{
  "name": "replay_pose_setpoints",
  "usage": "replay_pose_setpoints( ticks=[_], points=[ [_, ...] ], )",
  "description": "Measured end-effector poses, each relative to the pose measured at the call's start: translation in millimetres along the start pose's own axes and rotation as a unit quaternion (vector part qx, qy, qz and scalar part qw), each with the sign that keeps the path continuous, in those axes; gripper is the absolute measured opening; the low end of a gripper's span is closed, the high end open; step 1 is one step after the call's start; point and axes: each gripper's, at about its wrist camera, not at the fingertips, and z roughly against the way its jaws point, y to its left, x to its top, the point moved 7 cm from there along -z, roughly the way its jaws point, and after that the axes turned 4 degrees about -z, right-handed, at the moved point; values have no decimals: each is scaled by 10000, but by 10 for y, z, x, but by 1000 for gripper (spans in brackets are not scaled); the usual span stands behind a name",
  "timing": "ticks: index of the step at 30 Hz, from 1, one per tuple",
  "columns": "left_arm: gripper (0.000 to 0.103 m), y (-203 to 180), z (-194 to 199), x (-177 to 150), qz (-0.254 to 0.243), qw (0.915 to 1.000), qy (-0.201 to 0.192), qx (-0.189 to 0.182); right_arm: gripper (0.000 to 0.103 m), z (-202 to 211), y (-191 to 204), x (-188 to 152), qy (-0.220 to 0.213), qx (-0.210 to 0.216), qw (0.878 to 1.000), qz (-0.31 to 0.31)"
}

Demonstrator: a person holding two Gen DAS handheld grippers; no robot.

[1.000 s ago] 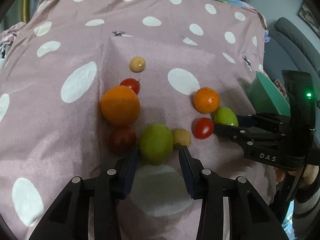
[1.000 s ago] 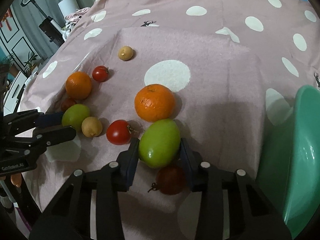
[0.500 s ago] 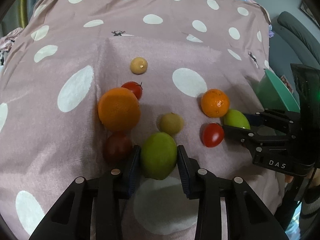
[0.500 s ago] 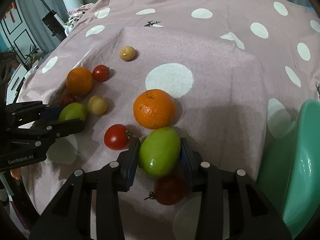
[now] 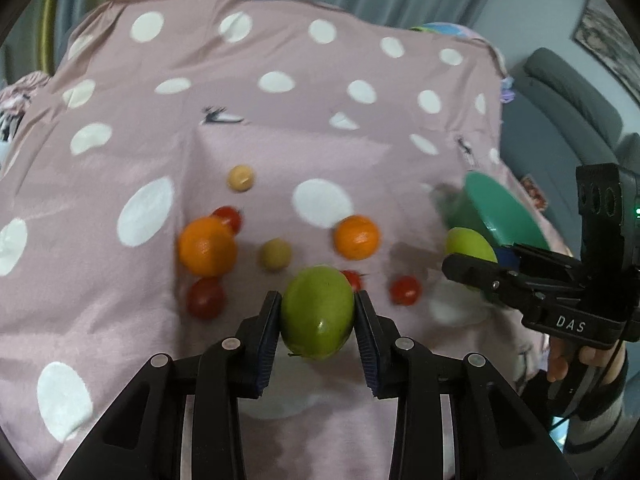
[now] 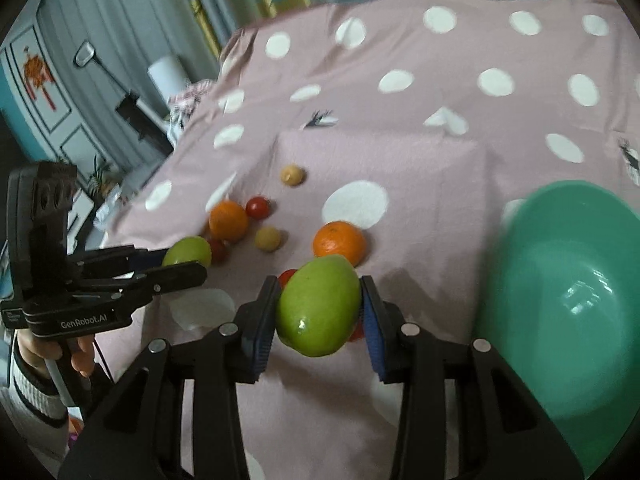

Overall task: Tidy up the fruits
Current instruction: 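Carry both green limes into the green bowl and open both tools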

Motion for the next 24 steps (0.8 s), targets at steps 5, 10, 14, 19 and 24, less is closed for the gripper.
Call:
replay_pose_setpoints(
  ticks=[5,10,14,19,24],
  points=[
    [37,-383,24,189,-268,9990,-137,-317,40,376,-303,0,-359,-234,9986,-295],
    [37,-872,-89,402,-665,9956,-189,-635,40,638,-637,-84,-581,-540,9951,-587],
    [37,-1263,-254,507,-985,9908,-131,-915,40,740,-889,-168,-665,-749,9916,-817],
    [37,-1720,-514,603,-1365,9835,34,-1188,40,805,-1141,-273,-683,-954,9880,-1010],
    [37,-1994,-793,578,-1636,9796,257,-1141,40,795,-1306,-389,-589,-1058,9866,-1090]
  ],
)
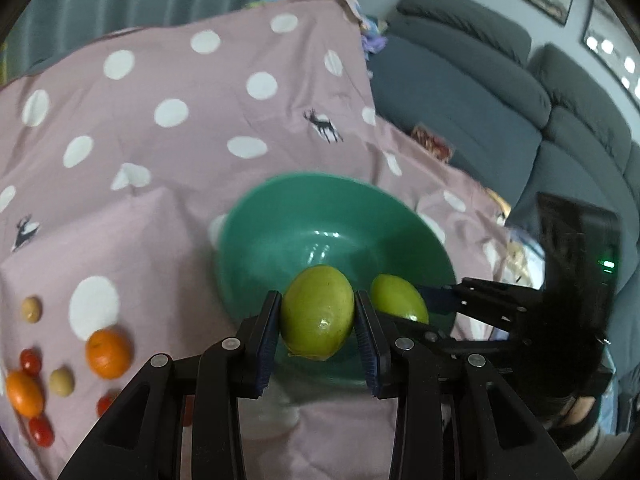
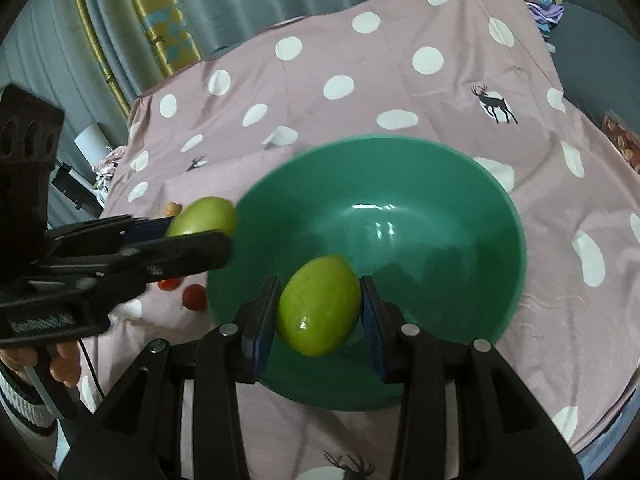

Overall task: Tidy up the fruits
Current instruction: 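Carry both green limes into the green bowl and open both tools, then grasp a red cherry tomato with the right tool while the left tool withdraws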

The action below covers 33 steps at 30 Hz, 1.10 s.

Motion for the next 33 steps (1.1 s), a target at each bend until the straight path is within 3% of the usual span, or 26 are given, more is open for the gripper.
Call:
replay_pose_setpoints(
  ticks=[9,14,15,16,18,20,26,33],
  points=[
    [37,-4,-177,-113,1,9994,295,195,39,-7,-84,-32,15,-126,9999,116],
    [37,70,-82,-86,170,9995,155,218,42,31,-101,-15,-51,-243,9996,105],
    [44,99,-27,-79,221,9995,101,206,43,48,-102,-17,-68,-249,9996,85],
    [63,130,24,-79,261,9994,58,214,45,82,-118,-9,-109,-257,9996,50],
    [82,247,179,-102,381,9986,-77,365,49,131,-133,8,-170,-267,9995,6],
    [82,370,330,-142,527,9972,-197,487,50,187,-152,35,-240,-288,9993,-45],
    [83,953,830,-613,1076,9855,-239,1292,55,289,-70,46,-353,-146,9992,-118],
    [82,1403,1223,-1361,1782,9662,8,1862,56,293,320,41,-372,204,9989,188]
  ],
)
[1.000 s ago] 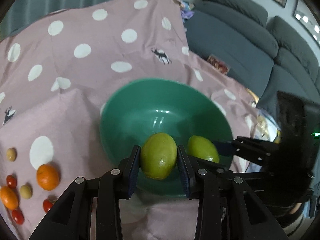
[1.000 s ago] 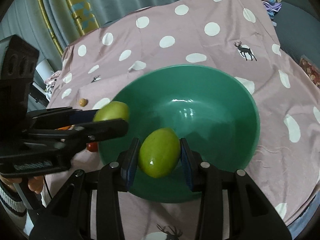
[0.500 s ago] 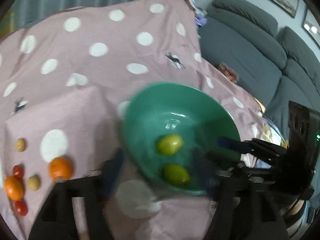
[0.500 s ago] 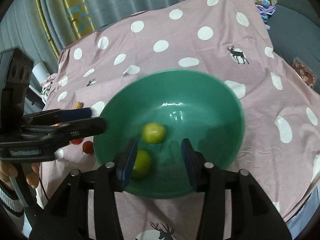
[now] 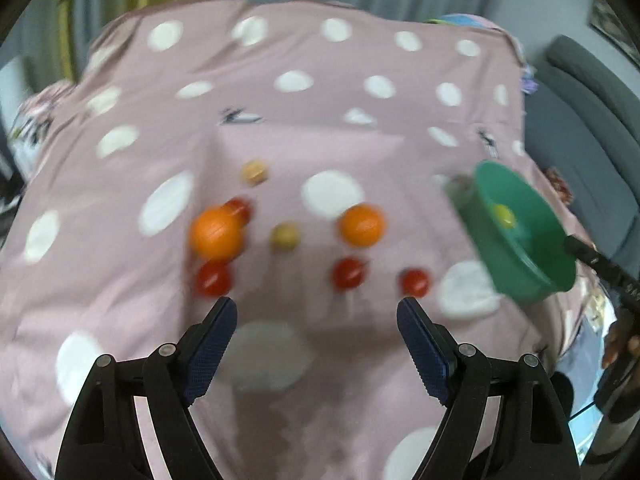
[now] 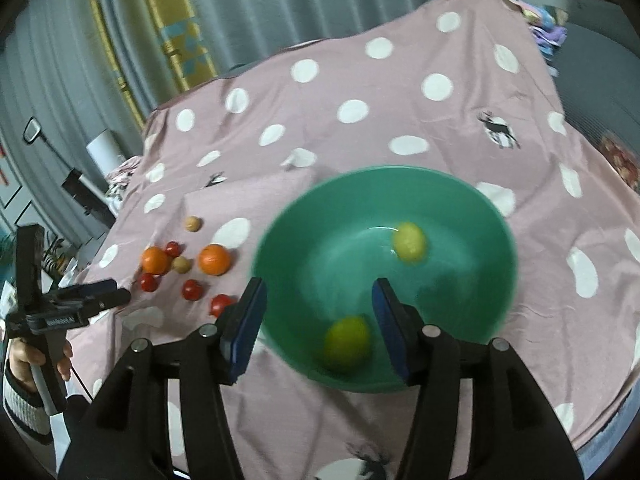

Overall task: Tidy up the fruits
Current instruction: 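Grasp a red cherry tomato with the right tool while the left tool withdraws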

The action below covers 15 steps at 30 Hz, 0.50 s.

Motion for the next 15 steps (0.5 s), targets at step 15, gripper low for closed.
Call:
replay_pose_setpoints(
  ticks=[15],
  points=[
    [82,194,133,-342,320,9991,58,-259,57,-335,1017,-422,869,1065,9870,834]
  ],
)
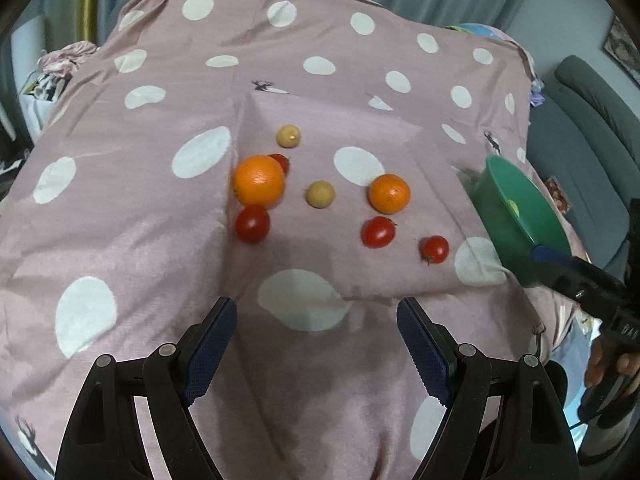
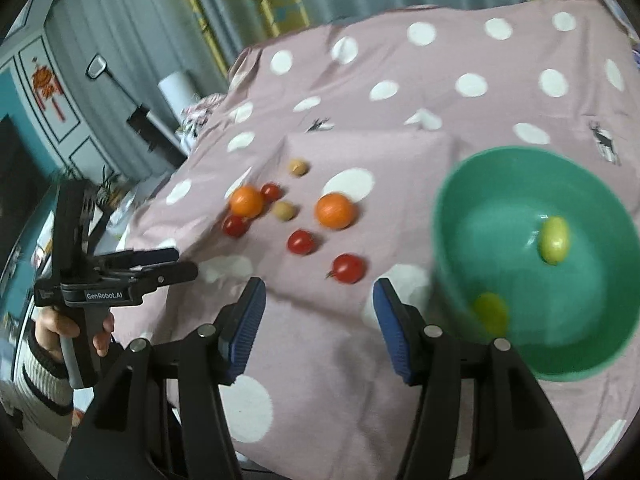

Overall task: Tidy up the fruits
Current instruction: 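Grasp a red cherry tomato with the right tool while the left tool withdraws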

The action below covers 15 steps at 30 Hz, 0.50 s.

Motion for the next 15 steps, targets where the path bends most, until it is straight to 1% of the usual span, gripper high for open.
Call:
replay_pose_setpoints(
  ticks=[2,5,10,15],
  points=[
    [82,-43,-22,-10,-39,10000,10,-51,57,-105,53,-34,126,-18,9999,75],
    [82,-128,-56,-18,-148,9998,21,-134,56,-259,70,-67,271,-165,9994,117],
    [83,-240,-110,8,-357,9991,-6,-211,56,-426,24,-79,379,-433,9983,101],
    [83,-266,-186,-7,-393,9988,45,-289,56,-566,-17,-81,443,-682,9965,200]
  ],
)
